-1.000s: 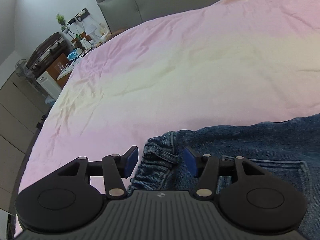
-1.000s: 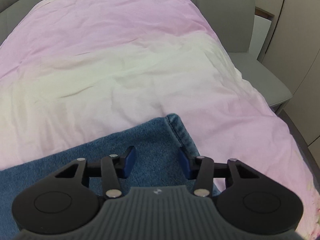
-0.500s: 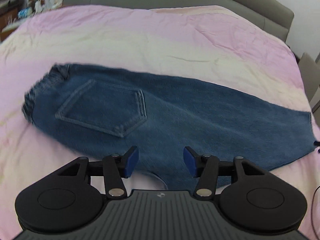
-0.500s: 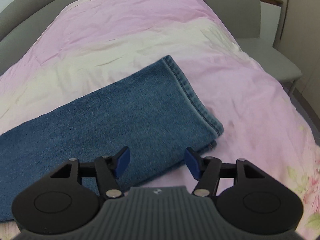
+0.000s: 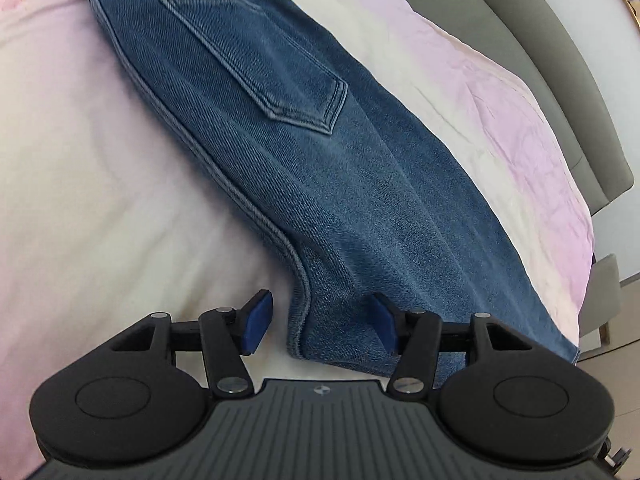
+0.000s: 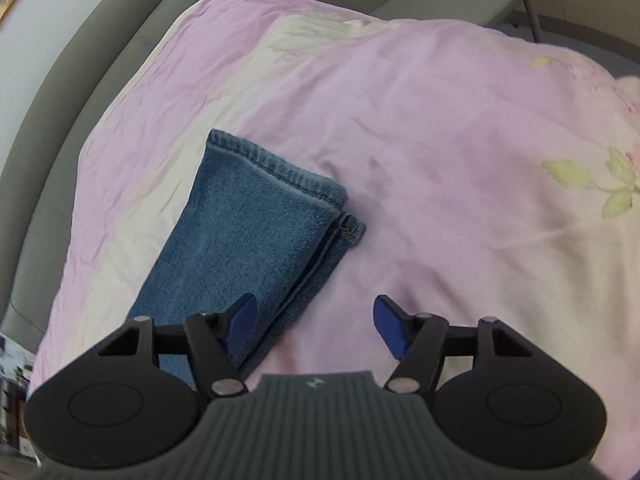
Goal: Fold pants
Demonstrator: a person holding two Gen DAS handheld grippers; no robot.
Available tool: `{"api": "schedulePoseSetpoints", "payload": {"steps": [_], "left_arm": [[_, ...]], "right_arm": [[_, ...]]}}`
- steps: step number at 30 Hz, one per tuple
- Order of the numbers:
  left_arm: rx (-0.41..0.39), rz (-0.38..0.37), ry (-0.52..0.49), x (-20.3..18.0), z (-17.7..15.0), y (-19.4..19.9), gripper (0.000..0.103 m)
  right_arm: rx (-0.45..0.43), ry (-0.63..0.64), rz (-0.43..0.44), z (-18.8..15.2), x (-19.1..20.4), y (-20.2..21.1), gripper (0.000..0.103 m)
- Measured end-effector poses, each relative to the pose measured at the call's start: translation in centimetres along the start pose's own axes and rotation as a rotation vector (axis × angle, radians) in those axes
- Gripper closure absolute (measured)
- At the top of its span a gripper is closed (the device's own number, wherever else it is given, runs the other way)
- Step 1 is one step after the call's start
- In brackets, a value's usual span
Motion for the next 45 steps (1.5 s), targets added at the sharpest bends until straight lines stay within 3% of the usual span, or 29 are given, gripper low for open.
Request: {"api": "schedulePoseSetpoints", "payload": {"steps": [3,12,14,16,18,25,30,38,42,45], "left_arm": [[-0.019,-0.008,0.001,0.0,-0.3,-0.9,0.04],[-0.049,-0.009,0.01,-0.5,-0.7,-2.2,0.06],[-0.054,0.012,0.01,-0.9,-0.7,-2.2,0.065],[-0.056,0.036,0.007,-1.6,-0.5,-1.9,0.072],[-0.058,0.047,0.0,-2.2,-0.3,-1.4,0.075],[-0.052,0.019,-0.001,-3.1,0.5,1.5,0.082],[-0.028,0.025,-0.014,-2.8,0.2,4.0,0.084],[0.045,0.056,-0.086,-1.6,-1.8,7.0,0.086],[0.089,0.097,-0.11,-0.7,-2.5,5.4,0.085],[0.126,0.132,-0.139,-0.4,-2.5,4.0,0.084]], "right_arm": [[-0.03,-0.051,0.025,0.6,-0.6,-1.0,0.041],[-0.086,-0.097,0.012,0.9,-0.6,-4.3,0.055],[-0.095,-0.075,-0.024,1.0,0.0,-4.4,0.064],[-0.109,-0.058,-0.058,1.4,0.6,-3.9,0.084],[-0.138,-0.033,-0.087,2.0,1.7,-2.7,0.091],[-0.202,0.097,-0.11,3.1,6.7,2.6,0.094],[-0.206,0.093,-0.115,3.3,7.0,7.0,0.094],[-0.195,0.096,-0.171,-1.0,2.0,16.1,0.094],[-0.147,0.023,-0.211,-3.2,-2.0,16.2,0.094],[-0.144,0.05,-0.237,-4.7,-3.6,15.2,0.094]]}}
Point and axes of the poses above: each gripper's, at about its wrist camera, not at the fingertips, and y roughly against the way its jaws point, x to its left, z to its top, the point moved 1 cm from there along -y, roughly the way its jaws point, and after that the axes turned 4 degrees about y, right-handed, at the moved point
